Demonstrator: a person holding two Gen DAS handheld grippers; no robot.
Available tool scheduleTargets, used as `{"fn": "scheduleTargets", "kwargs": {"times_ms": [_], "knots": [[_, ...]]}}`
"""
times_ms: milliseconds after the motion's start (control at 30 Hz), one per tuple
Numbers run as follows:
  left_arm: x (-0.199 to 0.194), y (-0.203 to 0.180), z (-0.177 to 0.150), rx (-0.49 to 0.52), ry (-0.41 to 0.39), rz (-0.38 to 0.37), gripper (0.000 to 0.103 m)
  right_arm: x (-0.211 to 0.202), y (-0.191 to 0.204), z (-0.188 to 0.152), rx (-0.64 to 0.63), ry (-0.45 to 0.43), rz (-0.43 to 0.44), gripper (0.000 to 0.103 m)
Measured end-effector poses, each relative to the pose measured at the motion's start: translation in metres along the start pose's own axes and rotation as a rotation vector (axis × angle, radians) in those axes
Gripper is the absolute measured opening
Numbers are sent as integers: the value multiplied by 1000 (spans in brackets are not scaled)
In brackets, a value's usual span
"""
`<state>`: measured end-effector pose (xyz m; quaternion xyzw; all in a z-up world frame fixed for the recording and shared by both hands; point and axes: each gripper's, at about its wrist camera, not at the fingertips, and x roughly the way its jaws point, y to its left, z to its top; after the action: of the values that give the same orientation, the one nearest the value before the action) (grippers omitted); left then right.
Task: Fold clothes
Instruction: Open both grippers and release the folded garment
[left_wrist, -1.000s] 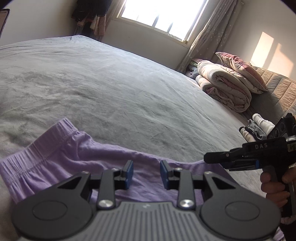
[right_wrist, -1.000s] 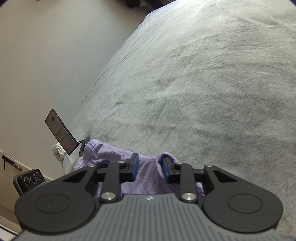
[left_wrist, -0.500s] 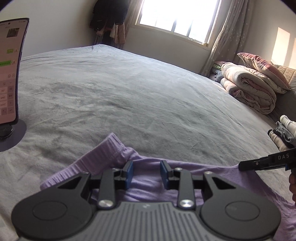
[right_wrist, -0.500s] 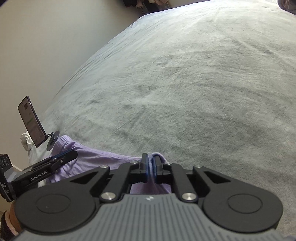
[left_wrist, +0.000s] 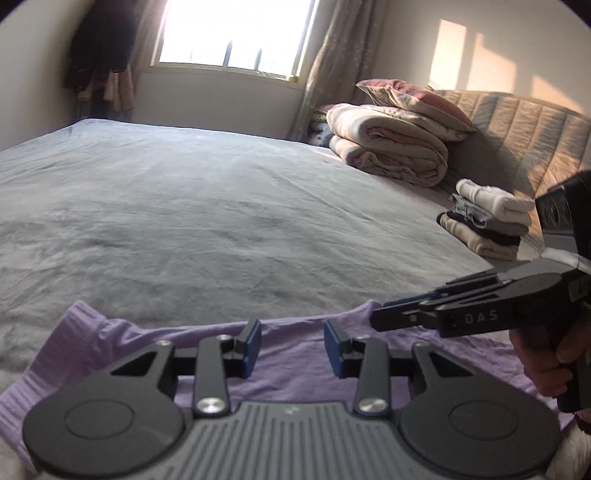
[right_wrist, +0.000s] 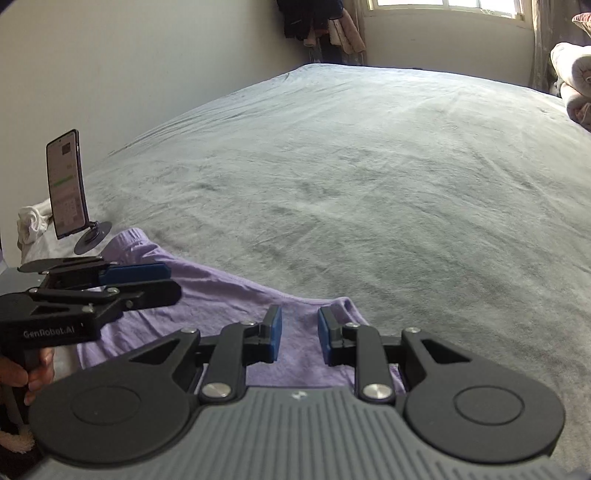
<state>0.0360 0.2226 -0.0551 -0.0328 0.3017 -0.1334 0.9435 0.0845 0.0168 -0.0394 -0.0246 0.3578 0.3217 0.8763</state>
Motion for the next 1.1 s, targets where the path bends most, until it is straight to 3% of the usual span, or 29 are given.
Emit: {"fn": "scheduleTargets", "kwargs": {"times_ms": [100,167,233,333,433,567,667,733,900,1100], "knots": [[12,-9,0,81,24,-49,54,11,-7,-2,-22,-3,-74,26],[14,-4,-4,102,25,-65,65,13,-22,-5,-19,-3,-124,26],[13,-1,-6,104,29,-80,103,8,-35,-8,-11,-10,-170,31],[16,-10,-10,159,47,-36,103,-6,-40,-9,5,-32,-213,32],[17,-18,-11,210,55,-6,103,-20,-23,-13,-16,-59,-175,37],[17,-14,-10,200,59,-13,103,-18,6,-31,-128,-12,-145,39],[17,-17,-11,210,59,-6,103,-21,4,-49,-181,-15,-169,53],[18,-17,-10,206,60,-9,103,-32,-11,-54,-135,-29,-192,58],[18,-18,-10,207,59,-7,103,-51,-40,-61,7,-36,-232,58],[18,-18,-10,206,59,-8,103,-55,-39,-64,15,-25,-242,60]]}}
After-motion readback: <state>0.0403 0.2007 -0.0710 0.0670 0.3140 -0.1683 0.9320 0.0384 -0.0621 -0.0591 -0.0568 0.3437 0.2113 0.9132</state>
